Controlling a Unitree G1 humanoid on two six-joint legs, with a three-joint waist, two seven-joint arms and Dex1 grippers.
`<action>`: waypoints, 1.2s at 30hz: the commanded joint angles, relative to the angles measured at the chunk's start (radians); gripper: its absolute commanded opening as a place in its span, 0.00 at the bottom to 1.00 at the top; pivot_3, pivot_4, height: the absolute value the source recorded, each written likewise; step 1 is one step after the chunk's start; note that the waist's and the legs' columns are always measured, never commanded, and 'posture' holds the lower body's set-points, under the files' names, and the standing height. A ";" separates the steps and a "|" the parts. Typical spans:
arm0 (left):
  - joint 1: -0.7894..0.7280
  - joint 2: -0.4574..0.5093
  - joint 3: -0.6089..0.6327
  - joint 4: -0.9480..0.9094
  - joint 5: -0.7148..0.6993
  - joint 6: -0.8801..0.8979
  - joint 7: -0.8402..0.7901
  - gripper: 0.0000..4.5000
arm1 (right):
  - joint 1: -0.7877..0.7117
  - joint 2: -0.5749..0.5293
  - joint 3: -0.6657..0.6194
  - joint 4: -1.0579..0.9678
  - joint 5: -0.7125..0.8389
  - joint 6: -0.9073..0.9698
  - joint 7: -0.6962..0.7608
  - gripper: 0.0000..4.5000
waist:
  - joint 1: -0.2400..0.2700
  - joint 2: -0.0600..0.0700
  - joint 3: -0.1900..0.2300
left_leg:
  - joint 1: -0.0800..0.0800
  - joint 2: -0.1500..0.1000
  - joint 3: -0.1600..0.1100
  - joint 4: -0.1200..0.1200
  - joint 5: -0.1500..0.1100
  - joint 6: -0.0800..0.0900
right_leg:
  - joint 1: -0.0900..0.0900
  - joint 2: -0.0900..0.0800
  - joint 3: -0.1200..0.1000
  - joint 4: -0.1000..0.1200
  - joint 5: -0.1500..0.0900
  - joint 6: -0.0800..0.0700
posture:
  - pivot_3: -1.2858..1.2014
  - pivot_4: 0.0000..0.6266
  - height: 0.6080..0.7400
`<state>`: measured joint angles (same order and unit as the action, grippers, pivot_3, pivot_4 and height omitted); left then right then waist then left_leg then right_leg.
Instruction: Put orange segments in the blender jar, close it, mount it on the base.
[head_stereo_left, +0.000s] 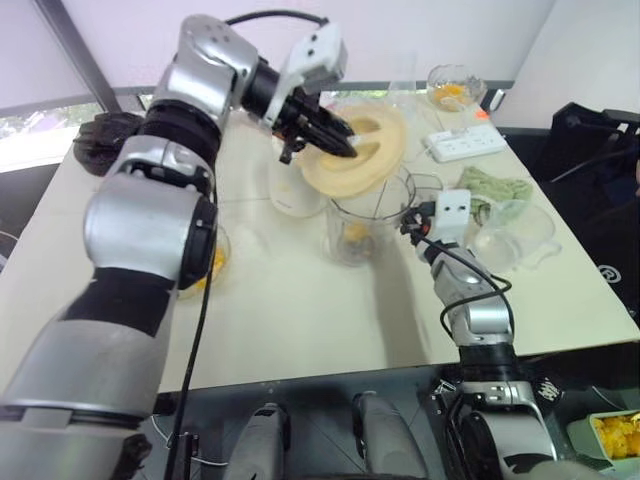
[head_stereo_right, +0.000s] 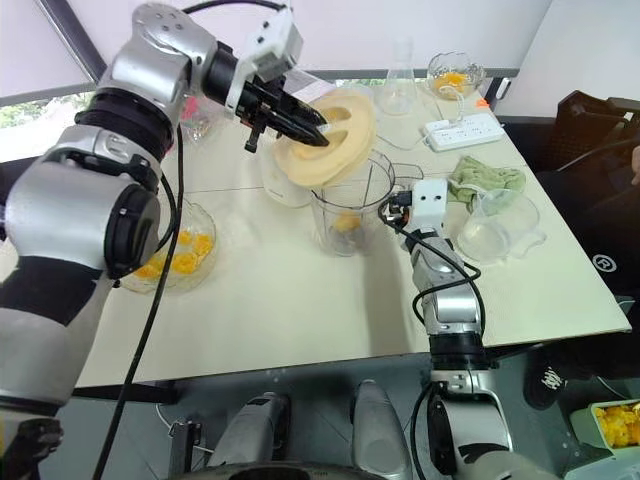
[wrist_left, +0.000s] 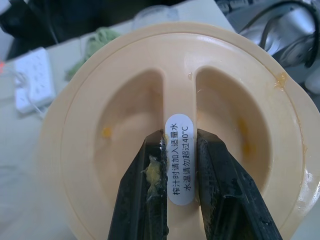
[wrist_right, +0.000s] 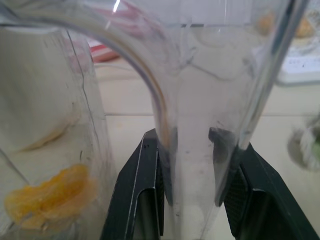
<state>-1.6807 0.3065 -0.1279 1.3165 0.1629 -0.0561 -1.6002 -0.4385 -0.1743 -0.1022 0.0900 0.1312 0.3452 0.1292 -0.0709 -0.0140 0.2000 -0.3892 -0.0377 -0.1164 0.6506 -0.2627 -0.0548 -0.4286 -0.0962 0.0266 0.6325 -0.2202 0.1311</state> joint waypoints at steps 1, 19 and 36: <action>-0.010 0.000 -0.015 -0.006 0.019 -0.018 0.013 0.06 | 0.013 0.024 0.025 -0.132 0.029 0.039 0.015 0.25 | -0.001 0.000 0.000 | 0.000 0.000 0.000 0.000 0.000 0.000 | 0.000 0.000 0.000 0.000 0.000 0.000 | 0.52 0.24 1.00; 0.000 -0.074 -0.062 0.001 0.065 -0.095 0.033 0.06 | 0.049 0.048 0.076 -0.232 0.009 0.111 0.002 0.25 | 0.003 0.000 0.000 | -0.001 0.000 0.000 0.001 0.000 0.000 | 0.000 0.000 0.000 0.000 0.000 0.000 | 0.52 0.24 1.00; 0.061 -0.079 -0.184 0.029 0.095 -0.101 -0.014 0.06 | 0.091 0.042 0.057 -0.271 0.004 0.108 -0.037 0.25 | 0.013 0.000 -0.001 | 0.001 0.000 0.000 0.003 0.000 0.000 | 0.002 0.000 0.000 0.001 0.000 0.000 | 0.52 0.24 1.00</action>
<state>-1.6489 0.2234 -0.2608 1.3223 0.2397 -0.1734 -1.6111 -0.3404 -0.1344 -0.0259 -0.0977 0.1311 0.4769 0.0955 -0.0574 -0.0138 0.1989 -0.3881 -0.0379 -0.1166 0.6541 -0.2627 -0.0548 -0.4259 -0.0963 0.0266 0.6333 -0.2202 0.1311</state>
